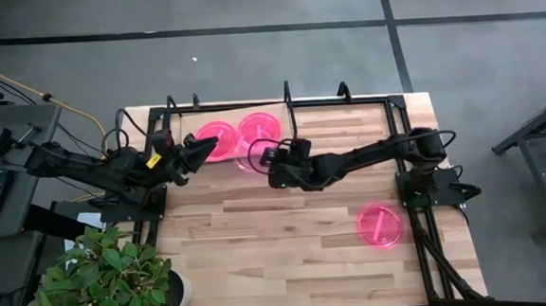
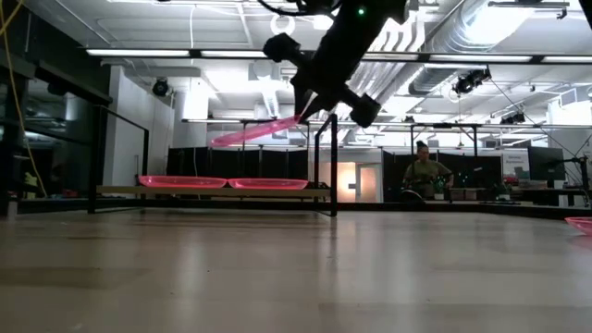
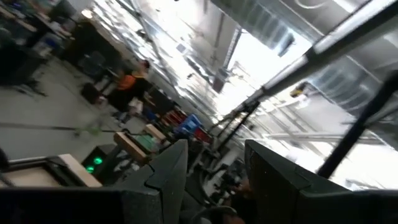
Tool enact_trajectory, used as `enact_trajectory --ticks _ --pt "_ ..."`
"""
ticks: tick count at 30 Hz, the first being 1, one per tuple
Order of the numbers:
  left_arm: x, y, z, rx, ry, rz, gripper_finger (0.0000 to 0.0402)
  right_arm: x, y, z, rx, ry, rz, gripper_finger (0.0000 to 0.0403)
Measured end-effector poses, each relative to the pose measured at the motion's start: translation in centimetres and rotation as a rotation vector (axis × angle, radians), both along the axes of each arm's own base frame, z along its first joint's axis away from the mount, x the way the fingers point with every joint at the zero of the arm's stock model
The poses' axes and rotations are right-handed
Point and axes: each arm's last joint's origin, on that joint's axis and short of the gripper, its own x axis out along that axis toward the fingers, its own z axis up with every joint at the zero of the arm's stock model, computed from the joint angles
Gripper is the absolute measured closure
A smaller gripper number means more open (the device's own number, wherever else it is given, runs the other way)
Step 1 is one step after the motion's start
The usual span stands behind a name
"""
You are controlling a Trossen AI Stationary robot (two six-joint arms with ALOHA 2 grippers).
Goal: Place and stack plates onto a shelf
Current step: Stack the pink plate on top of the pink plate on the shelf
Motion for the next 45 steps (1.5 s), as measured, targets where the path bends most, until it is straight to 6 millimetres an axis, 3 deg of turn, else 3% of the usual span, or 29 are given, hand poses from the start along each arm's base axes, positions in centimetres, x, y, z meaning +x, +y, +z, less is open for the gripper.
enact_trajectory --ticks 9,33,45 --pt "-0.3 -0.1 0.2 0.059 -0.007 -0.049 0.0252 -0.7 0.2 -0.5 0.04 0.088 -0.072 0.0403" --pt "-0.2 -0.2 0.2 0.081 0.002 -0.053 0.0252 -1.0 0.2 -0.5 0.031 0.021 -0.158 0.0403" --pt "-0.2 -0.6 0.2 0.251 -0.003 -0.166 0.0252 -1.0 0.1 -0.5 0.035 0.024 -0.157 0.0403"
